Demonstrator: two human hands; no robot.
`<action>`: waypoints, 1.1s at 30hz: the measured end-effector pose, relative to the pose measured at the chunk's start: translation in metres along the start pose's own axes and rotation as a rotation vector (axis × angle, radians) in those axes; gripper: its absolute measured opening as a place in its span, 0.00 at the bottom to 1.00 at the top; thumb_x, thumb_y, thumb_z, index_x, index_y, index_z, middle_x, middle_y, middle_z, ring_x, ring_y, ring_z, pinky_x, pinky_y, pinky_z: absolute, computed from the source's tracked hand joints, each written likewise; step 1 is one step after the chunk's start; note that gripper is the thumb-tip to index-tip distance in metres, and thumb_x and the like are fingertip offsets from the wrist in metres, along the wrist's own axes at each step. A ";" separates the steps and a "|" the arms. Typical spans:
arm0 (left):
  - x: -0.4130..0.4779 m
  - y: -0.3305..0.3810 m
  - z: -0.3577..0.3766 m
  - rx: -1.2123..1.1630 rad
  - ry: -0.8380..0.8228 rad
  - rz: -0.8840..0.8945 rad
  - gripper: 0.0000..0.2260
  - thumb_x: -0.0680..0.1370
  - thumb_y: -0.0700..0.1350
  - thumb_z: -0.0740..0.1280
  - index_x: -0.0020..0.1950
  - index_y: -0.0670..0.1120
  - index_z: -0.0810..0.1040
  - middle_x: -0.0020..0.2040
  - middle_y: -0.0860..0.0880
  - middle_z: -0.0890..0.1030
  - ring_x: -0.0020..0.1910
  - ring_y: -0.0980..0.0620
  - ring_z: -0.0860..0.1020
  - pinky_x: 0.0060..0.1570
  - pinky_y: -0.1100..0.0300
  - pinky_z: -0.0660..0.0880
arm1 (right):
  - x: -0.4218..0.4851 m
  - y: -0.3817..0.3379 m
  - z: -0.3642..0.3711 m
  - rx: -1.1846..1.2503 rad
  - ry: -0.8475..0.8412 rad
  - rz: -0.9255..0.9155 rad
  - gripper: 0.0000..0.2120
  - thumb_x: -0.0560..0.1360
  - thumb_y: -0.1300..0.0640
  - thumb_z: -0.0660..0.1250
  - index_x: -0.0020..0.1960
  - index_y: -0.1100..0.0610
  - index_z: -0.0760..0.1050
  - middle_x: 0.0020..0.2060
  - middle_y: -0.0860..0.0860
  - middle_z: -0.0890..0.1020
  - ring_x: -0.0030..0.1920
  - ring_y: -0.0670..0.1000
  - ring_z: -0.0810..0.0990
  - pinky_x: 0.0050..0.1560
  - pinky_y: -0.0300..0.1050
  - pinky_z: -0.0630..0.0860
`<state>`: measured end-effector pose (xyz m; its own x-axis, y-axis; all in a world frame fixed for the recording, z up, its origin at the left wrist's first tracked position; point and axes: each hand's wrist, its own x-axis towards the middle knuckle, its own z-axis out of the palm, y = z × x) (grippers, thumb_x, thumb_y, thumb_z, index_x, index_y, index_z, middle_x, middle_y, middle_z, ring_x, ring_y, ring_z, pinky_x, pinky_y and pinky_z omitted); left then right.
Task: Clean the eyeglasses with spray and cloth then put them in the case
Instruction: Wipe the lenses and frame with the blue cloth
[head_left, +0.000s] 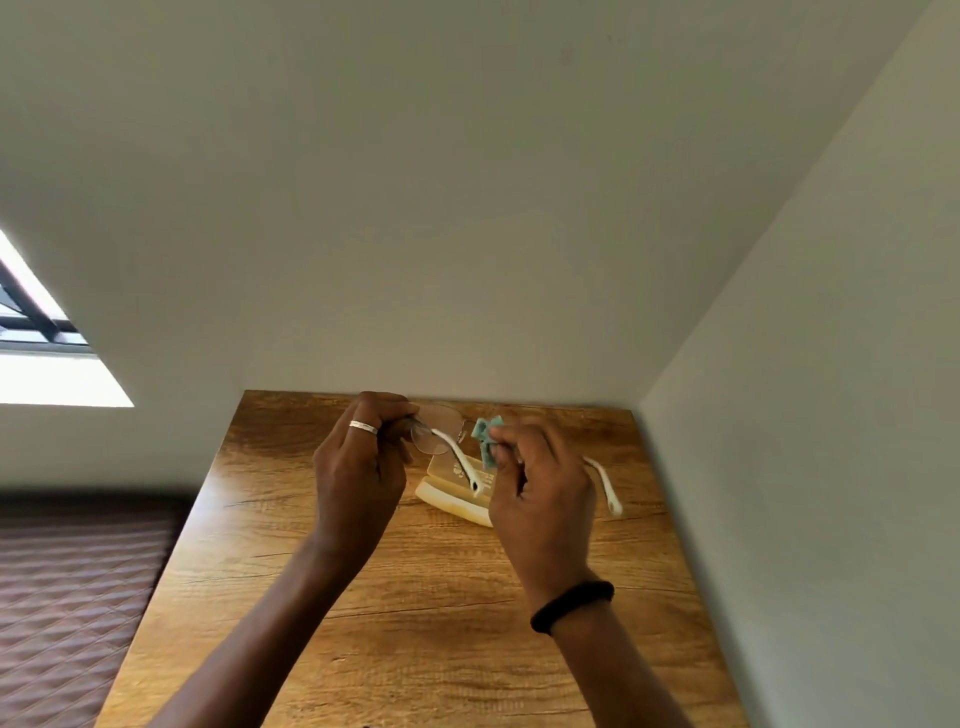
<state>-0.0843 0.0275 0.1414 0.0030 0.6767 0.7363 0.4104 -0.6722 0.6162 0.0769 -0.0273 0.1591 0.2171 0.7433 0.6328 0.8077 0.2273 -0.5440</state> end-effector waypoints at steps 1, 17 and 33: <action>-0.001 -0.002 -0.001 0.030 -0.019 -0.013 0.09 0.74 0.26 0.62 0.48 0.36 0.77 0.40 0.44 0.79 0.32 0.50 0.78 0.29 0.57 0.75 | -0.005 0.001 -0.002 0.026 -0.001 0.003 0.07 0.74 0.63 0.70 0.51 0.56 0.80 0.51 0.48 0.82 0.49 0.43 0.81 0.42 0.41 0.82; -0.020 0.039 0.016 0.128 -0.212 -0.127 0.04 0.75 0.41 0.72 0.47 0.42 0.80 0.42 0.50 0.80 0.35 0.56 0.79 0.28 0.59 0.78 | -0.007 -0.028 0.001 0.553 -0.008 0.534 0.14 0.72 0.62 0.74 0.50 0.44 0.80 0.45 0.46 0.85 0.45 0.48 0.84 0.40 0.45 0.82; -0.030 0.032 0.017 0.285 -0.285 0.096 0.07 0.73 0.38 0.74 0.46 0.43 0.77 0.39 0.51 0.77 0.29 0.58 0.71 0.20 0.62 0.71 | 0.015 -0.027 -0.031 1.247 0.146 0.841 0.13 0.66 0.60 0.73 0.51 0.61 0.82 0.43 0.57 0.85 0.37 0.50 0.82 0.37 0.40 0.80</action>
<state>-0.0555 -0.0091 0.1346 0.2896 0.6977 0.6552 0.6320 -0.6535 0.4166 0.0752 -0.0420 0.2003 0.4773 0.8747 -0.0847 -0.5285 0.2087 -0.8229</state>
